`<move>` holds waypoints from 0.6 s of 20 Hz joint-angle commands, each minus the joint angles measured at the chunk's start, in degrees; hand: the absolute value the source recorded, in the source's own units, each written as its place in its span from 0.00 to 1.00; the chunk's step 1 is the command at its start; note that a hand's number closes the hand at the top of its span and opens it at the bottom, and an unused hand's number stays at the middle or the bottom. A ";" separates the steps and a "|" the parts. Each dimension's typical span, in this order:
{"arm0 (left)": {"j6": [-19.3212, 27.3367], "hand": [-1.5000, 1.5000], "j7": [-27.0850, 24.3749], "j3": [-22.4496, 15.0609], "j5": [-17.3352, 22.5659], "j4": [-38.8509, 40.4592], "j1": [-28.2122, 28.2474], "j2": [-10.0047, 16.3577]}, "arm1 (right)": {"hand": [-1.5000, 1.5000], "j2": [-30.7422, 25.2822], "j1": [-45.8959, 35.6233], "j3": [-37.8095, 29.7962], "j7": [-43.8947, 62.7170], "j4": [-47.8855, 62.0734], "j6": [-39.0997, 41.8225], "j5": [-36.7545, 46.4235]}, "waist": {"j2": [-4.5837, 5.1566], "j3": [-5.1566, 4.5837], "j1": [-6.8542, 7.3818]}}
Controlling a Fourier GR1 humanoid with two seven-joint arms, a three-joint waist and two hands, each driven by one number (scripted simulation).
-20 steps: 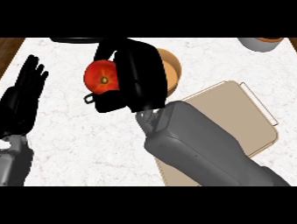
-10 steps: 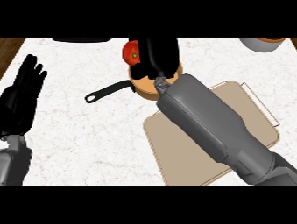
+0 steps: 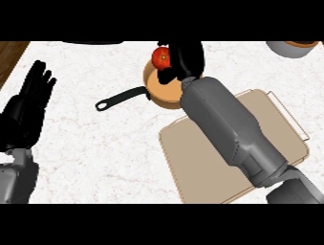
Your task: Pick the tomato from the tray and place it in the pot
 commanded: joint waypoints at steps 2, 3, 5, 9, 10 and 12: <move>0.11 0.50 1.36 -1.01 -0.15 -1.92 0.49 -0.77 | 0.00 0.76 -0.17 -5.83 -8.87 5.93 3.12 -8.83 | 0.08 0.05 0.71; 0.41 0.50 3.05 -0.87 -0.13 -2.03 -1.51 -0.34 | 0.00 0.77 0.71 -4.97 -10.54 5.96 2.84 -11.17 | 0.32 0.07 1.61; -0.23 0.50 0.39 -0.76 -0.16 0.43 -0.32 -0.88 | 0.00 0.78 -0.03 -9.18 -16.02 6.80 6.31 -14.44 | 0.41 0.06 0.87; -0.29 0.50 -0.73 -0.55 -0.35 2.71 -2.98 -1.04 | 0.00 0.79 -0.43 -13.69 -23.58 3.85 5.81 -23.07 | 0.62 0.09 1.32; -1.48 0.50 0.25 0.63 0.78 1.01 -1.78 0.62 | 0.00 0.79 -0.81 -16.95 -26.10 4.45 5.78 -24.08 | 0.72 0.13 1.62; -0.78 0.50 -0.28 -0.87 0.25 0.93 -1.53 -1.30 | 0.00 0.79 -0.83 -17.27 -27.45 3.33 3.28 -28.68 | 0.37 0.09 2.04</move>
